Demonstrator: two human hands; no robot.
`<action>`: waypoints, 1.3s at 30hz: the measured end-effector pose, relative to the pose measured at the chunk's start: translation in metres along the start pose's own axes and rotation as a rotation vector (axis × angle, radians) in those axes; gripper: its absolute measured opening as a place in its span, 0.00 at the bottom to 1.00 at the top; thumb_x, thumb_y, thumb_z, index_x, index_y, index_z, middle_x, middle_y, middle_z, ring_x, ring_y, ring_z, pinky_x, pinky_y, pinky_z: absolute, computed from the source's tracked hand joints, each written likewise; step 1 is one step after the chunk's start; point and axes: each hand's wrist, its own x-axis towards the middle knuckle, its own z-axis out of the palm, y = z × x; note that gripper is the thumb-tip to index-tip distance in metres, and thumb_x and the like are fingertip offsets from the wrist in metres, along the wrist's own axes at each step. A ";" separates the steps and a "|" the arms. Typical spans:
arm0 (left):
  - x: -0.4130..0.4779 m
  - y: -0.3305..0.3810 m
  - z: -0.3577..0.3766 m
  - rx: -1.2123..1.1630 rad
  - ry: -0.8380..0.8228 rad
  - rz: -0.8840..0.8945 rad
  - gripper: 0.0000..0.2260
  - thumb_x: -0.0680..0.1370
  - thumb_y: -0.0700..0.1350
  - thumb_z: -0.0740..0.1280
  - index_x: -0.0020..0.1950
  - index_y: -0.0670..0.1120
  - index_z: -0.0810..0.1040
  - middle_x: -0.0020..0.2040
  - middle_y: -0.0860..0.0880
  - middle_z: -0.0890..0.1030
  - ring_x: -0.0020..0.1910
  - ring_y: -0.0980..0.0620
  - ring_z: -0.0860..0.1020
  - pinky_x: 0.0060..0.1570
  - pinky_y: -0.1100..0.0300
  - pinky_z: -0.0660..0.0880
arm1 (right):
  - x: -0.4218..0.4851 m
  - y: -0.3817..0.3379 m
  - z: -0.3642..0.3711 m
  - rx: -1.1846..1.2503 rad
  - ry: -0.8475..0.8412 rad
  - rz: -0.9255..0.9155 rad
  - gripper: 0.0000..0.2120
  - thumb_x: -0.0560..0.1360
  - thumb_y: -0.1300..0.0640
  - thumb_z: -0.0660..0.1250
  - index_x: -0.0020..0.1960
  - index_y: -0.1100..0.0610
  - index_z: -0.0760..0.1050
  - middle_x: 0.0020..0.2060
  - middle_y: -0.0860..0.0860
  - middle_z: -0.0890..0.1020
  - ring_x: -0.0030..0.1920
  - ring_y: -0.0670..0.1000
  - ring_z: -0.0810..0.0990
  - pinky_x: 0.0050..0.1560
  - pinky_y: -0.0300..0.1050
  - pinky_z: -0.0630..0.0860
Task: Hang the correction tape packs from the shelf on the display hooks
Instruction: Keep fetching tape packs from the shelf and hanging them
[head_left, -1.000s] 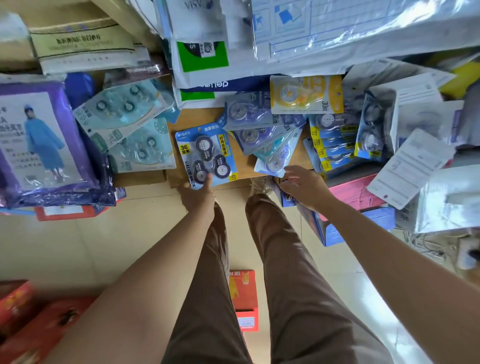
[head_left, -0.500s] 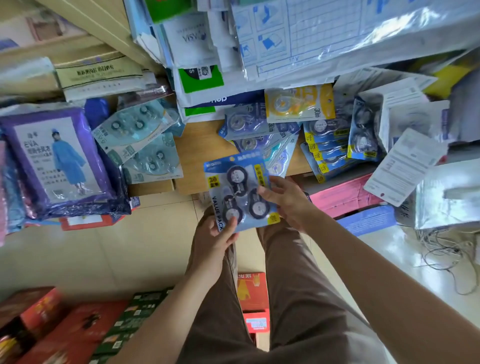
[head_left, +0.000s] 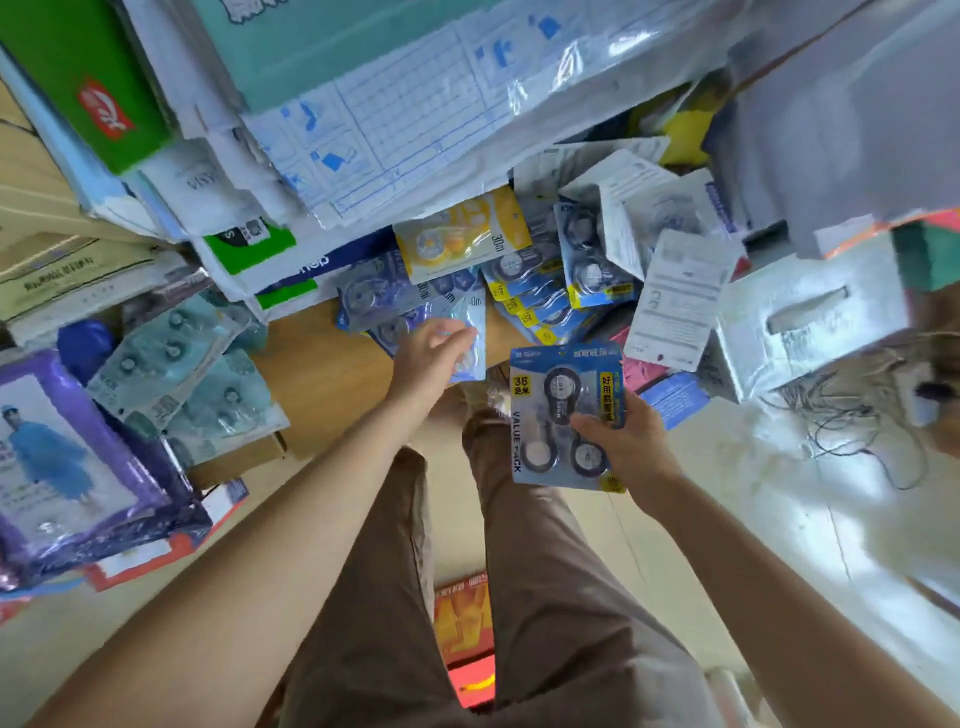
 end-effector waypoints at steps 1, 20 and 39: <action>0.013 0.010 0.010 0.030 -0.020 0.020 0.13 0.68 0.55 0.73 0.47 0.49 0.81 0.49 0.45 0.85 0.46 0.47 0.84 0.50 0.53 0.79 | 0.000 0.004 -0.004 0.023 0.022 0.016 0.11 0.70 0.63 0.75 0.48 0.51 0.80 0.43 0.53 0.87 0.44 0.58 0.86 0.46 0.56 0.84; 0.049 0.044 0.113 0.149 -0.036 0.108 0.07 0.79 0.38 0.68 0.42 0.43 0.75 0.36 0.48 0.79 0.31 0.56 0.81 0.32 0.64 0.77 | -0.015 0.047 -0.028 0.318 0.180 0.076 0.17 0.66 0.59 0.70 0.55 0.56 0.78 0.49 0.57 0.85 0.47 0.57 0.85 0.46 0.55 0.83; 0.052 0.037 0.024 1.083 0.381 0.824 0.23 0.77 0.49 0.68 0.72 0.45 0.73 0.71 0.43 0.74 0.69 0.41 0.72 0.65 0.46 0.70 | 0.013 0.018 0.006 0.333 0.151 0.014 0.13 0.67 0.58 0.71 0.50 0.47 0.80 0.48 0.55 0.86 0.50 0.60 0.85 0.51 0.64 0.82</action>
